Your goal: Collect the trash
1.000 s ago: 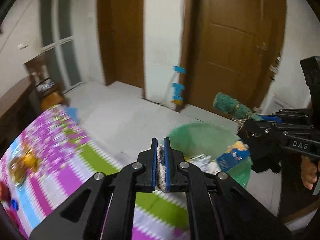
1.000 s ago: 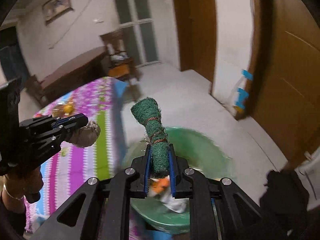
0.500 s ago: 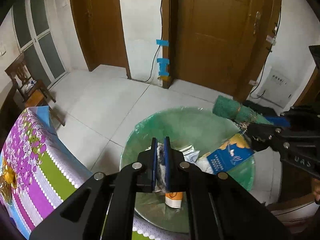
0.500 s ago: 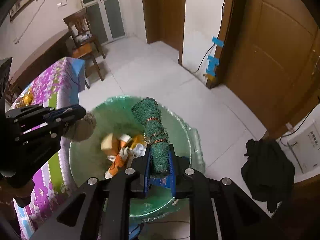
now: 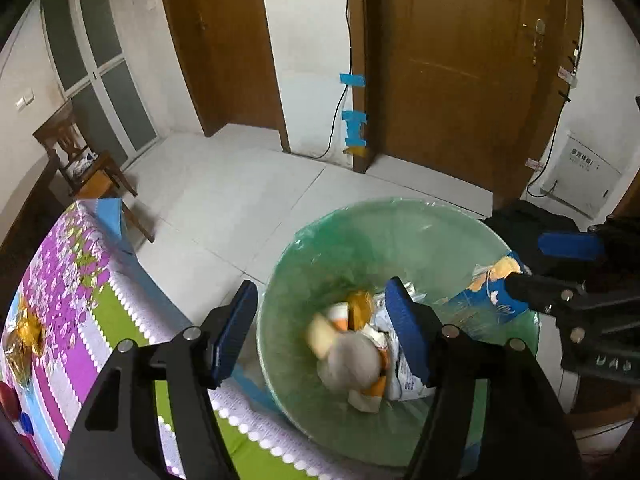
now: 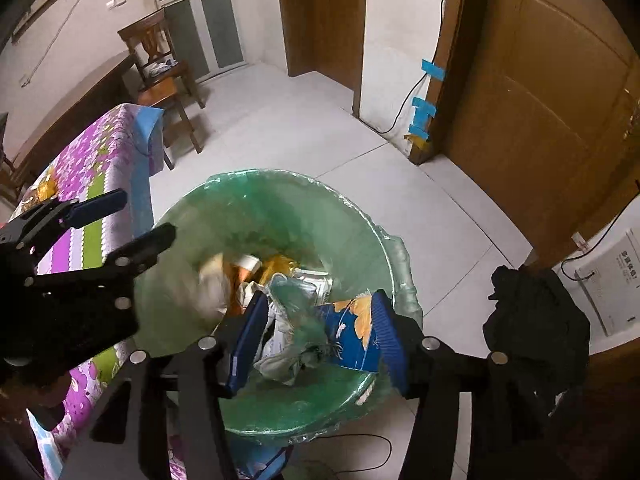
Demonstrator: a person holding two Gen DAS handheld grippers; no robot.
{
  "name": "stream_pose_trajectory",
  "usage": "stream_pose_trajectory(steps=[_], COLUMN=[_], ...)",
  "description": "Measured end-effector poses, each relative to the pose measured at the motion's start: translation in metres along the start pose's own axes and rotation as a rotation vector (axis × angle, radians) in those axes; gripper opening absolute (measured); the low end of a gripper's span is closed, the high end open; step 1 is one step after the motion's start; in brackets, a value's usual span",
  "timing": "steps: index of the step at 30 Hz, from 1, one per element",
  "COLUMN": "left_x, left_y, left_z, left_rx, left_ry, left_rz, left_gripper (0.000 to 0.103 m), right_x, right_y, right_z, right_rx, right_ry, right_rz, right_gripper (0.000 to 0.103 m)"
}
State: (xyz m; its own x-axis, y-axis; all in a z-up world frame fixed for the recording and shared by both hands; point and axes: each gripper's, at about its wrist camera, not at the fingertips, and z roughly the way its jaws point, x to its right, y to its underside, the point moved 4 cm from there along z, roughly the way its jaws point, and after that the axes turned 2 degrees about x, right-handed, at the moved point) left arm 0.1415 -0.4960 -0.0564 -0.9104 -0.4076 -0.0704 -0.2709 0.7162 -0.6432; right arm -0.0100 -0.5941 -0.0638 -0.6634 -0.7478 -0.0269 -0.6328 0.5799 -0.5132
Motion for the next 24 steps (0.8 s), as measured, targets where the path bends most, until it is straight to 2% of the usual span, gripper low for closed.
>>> stream_pose_trajectory(steps=[7,8,9,11,12,14,16,19,21,24], left_x=[-0.005,-0.005,-0.004,-0.002,-0.002,-0.002,-0.003,-0.001,0.005,0.010], left_y=[0.004,0.006,0.009,0.011,0.013,0.016,0.019,0.025,0.031,0.042], left_z=[-0.019,-0.023,-0.027,-0.034,-0.040,-0.052,-0.060,-0.072,-0.077,-0.093], left_rx=[0.053,0.067,0.080,0.108,0.138,0.199,0.222,0.226,0.222,0.276], left_ry=[-0.019,-0.023,-0.022,-0.022,-0.028,-0.048,-0.055,-0.056,-0.046,-0.074], left_rz=[-0.038,-0.044,-0.049,-0.059,-0.070,-0.093,-0.115,-0.132,-0.091,-0.070], left_gripper=[0.063,0.063,0.064,0.071,0.078,0.086,0.098,0.097,0.097,0.098], right_x=[-0.004,-0.004,-0.006,-0.005,-0.005,-0.002,0.005,0.009,0.015,0.018], right_y=[0.007,0.008,0.009,0.010,0.011,0.014,0.020,0.034,0.041,0.056], right_z=[0.000,-0.001,-0.004,-0.010,-0.016,-0.028,-0.042,-0.054,-0.058,-0.075], right_rx=[0.005,0.011,0.021,0.047,0.077,0.138,0.191,0.188,0.181,0.259], right_ry=[0.038,0.048,0.053,0.055,0.073,0.118,0.129,0.126,0.217,0.274], right_rz=[-0.012,-0.018,-0.019,-0.010,-0.010,-0.013,0.038,0.047,0.046,0.049], right_gripper=[0.055,0.058,0.061,0.079,0.082,0.099,0.099,0.099,0.099,0.099])
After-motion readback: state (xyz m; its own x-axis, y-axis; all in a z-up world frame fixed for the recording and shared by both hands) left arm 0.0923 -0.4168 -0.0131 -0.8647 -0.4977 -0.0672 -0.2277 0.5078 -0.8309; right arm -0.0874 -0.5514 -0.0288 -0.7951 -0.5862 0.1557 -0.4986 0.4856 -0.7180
